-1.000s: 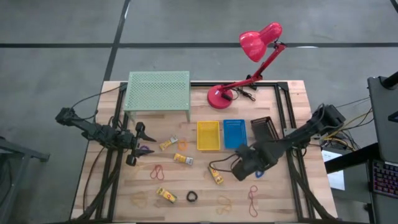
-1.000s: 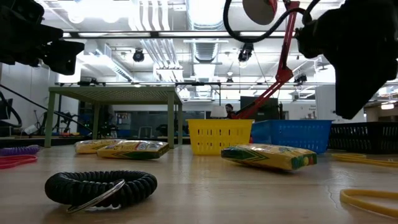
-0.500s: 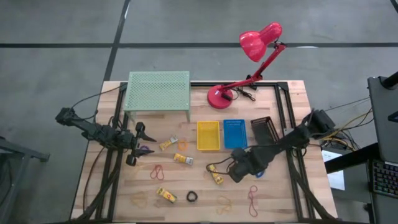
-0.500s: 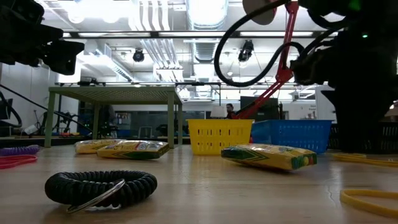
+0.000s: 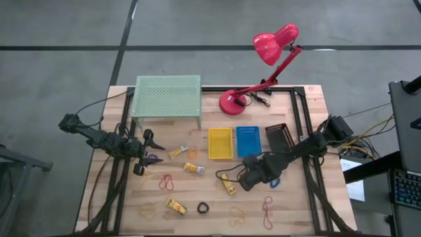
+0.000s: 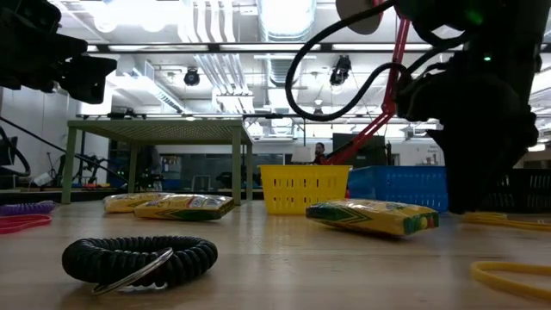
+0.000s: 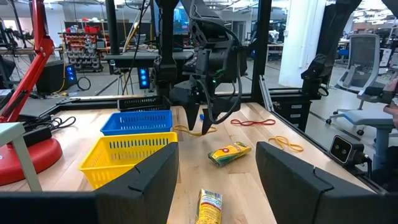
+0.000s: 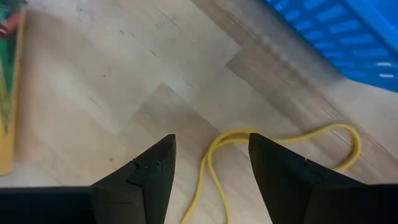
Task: Pick & Place Office Desk Supplies
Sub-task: Put the top right yellow rubber band into the blue basket
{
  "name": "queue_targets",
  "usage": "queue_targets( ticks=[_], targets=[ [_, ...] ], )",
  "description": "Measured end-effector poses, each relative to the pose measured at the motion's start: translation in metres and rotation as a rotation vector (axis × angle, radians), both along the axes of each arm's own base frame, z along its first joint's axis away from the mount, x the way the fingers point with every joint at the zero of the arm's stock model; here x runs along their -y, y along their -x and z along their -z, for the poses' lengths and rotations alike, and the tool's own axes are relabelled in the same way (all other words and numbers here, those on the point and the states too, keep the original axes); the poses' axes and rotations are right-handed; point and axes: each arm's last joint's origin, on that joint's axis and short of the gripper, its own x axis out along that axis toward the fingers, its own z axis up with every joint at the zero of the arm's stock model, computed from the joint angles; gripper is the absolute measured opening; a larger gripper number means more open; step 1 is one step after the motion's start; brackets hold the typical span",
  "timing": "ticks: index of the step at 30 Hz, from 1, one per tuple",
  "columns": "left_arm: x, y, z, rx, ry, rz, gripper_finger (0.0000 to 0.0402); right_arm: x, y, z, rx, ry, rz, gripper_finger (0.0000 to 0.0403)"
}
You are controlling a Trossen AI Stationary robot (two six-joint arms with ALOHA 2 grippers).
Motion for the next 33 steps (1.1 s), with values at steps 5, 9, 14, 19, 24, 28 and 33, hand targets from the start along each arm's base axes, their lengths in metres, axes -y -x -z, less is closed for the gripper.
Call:
queue_targets(
  ticks=[5,9,14,19,24,28,33],
  targets=[
    [0.0,0.0,0.0,0.0,0.0,0.0,0.0219,0.0,0.004,0.009,0.007,-0.051,0.031,0.0201],
    [0.0,0.0,0.0,0.0,0.0,0.0,0.0219,0.001,0.006,0.011,0.011,-0.059,0.038,0.0201],
    [0.0,0.0,0.0,0.0,0.0,-0.001,0.0219,0.001,0.007,0.012,0.001,-0.056,0.038,0.0177],
    [0.0,0.0,0.0,0.0,0.0,0.0,0.0219,0.002,0.008,0.012,-0.012,-0.049,0.038,0.0125],
    [0.0,0.0,0.0,0.0,0.0,-0.001,0.0219,0.003,0.01,0.013,-0.038,-0.041,0.059,0.0069],
    [0.0,0.0,0.0,0.0,0.0,0.0,0.0219,0.004,0.011,0.013,-0.044,-0.039,0.07,0.0027],
    [0.0,0.0,0.0,0.0,0.0,0.0,0.0219,0.003,0.01,0.012,-0.045,-0.036,0.039,0.0009]
  ],
)
